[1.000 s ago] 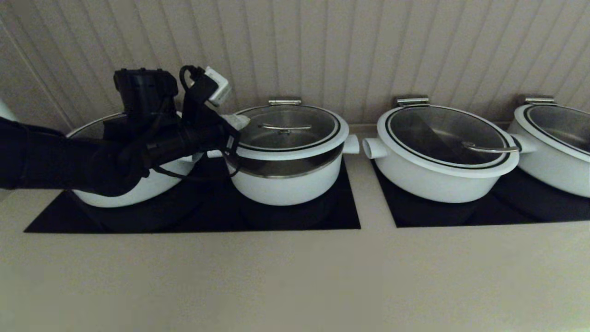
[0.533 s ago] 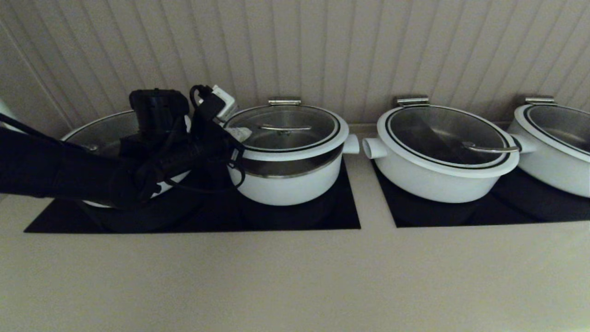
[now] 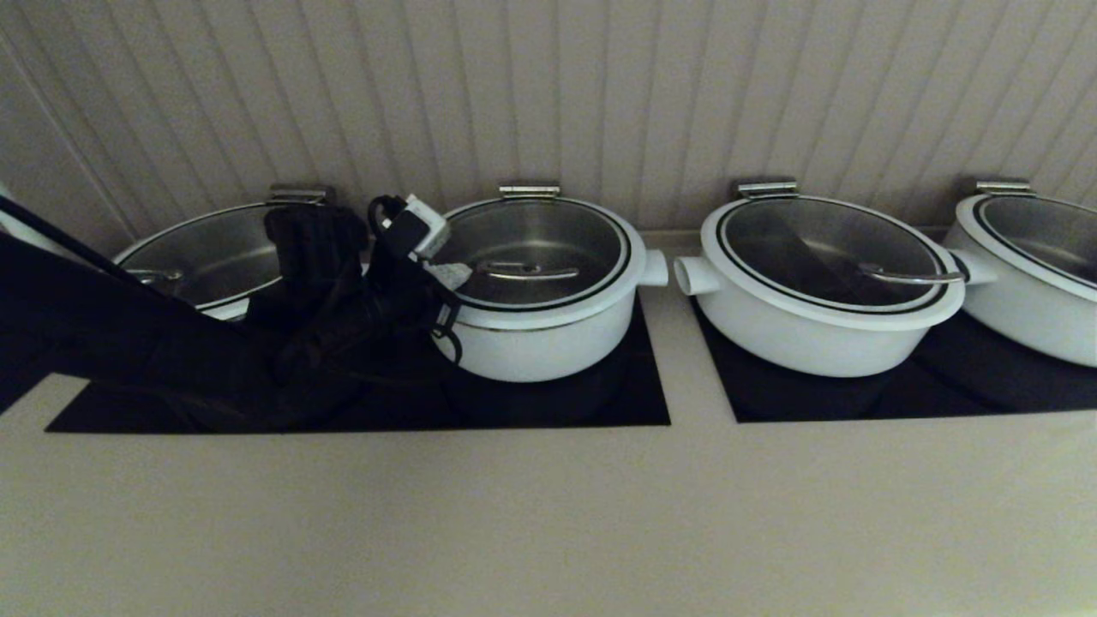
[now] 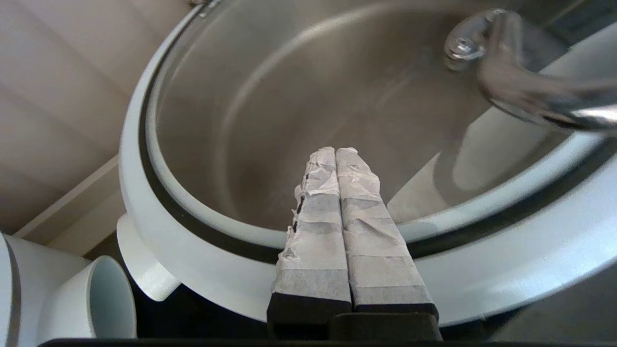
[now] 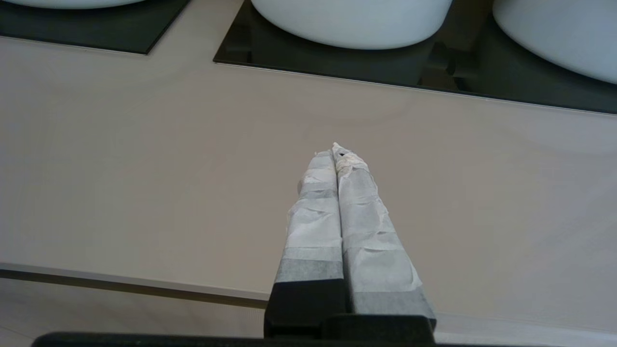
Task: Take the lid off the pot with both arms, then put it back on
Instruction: Close the pot lid
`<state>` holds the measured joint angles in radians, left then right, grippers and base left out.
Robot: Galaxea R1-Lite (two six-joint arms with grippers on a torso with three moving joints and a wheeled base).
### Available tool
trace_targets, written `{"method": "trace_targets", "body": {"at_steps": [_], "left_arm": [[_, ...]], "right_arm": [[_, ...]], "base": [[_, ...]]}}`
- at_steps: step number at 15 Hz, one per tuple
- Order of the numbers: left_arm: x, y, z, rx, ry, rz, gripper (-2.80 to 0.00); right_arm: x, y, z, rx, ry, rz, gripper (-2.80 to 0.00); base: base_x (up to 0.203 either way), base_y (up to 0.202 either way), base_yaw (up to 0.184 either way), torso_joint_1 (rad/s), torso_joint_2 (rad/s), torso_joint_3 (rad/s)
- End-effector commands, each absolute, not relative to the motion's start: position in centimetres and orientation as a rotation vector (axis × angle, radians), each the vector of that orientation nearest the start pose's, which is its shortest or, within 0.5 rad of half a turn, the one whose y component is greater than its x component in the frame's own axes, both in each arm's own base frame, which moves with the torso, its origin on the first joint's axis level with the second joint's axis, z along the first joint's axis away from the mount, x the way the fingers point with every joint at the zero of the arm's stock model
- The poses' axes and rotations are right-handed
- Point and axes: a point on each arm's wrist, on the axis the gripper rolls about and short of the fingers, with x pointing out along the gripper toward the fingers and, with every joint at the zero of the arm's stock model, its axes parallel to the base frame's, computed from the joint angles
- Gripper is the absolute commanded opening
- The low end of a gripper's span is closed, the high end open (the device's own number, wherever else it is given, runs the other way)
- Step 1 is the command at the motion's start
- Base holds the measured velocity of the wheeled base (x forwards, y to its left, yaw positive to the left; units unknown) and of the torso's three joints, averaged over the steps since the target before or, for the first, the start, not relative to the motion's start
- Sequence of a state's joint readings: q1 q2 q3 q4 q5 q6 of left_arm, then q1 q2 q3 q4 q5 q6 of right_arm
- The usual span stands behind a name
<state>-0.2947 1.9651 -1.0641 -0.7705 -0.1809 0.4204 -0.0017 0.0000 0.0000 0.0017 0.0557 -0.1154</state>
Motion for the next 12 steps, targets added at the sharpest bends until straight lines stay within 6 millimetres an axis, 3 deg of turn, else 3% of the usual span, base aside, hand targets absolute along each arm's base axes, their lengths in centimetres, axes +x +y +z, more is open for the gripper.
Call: {"method": "trace_targets", "body": {"at_steps": [1, 6, 9, 12], "left_arm": [[36.9, -11.6, 15.5, 0.423, 0.054, -0.49, -2.8], [36.6, -11.4, 14.6, 0.419, 0.089, -0.489, -2.8], [35.7, -10.6, 15.8, 0.422, 0.067, -0.469, -2.8], [33.4, -8.2, 17.4, 0.425, 0.062, -0.408, -2.8]], "right_arm": [[-2.3, 0.1, 7.5, -0.116, 0.0, 0.055, -2.8], [-2.3, 0.1, 7.5, -0.116, 0.0, 0.055, -2.8], [-2.3, 0.1, 7.5, -0.116, 0.0, 0.055, -2.8], [-2.3, 0.1, 7.5, -0.116, 0.0, 0.055, -2.8]], "base": [[0.0, 0.0, 0.0, 0.0, 0.0, 0.0], [0.0, 0.0, 0.0, 0.0, 0.0, 0.0], [0.0, 0.0, 0.0, 0.0, 0.0, 0.0], [0.0, 0.0, 0.0, 0.0, 0.0, 0.0]]}}
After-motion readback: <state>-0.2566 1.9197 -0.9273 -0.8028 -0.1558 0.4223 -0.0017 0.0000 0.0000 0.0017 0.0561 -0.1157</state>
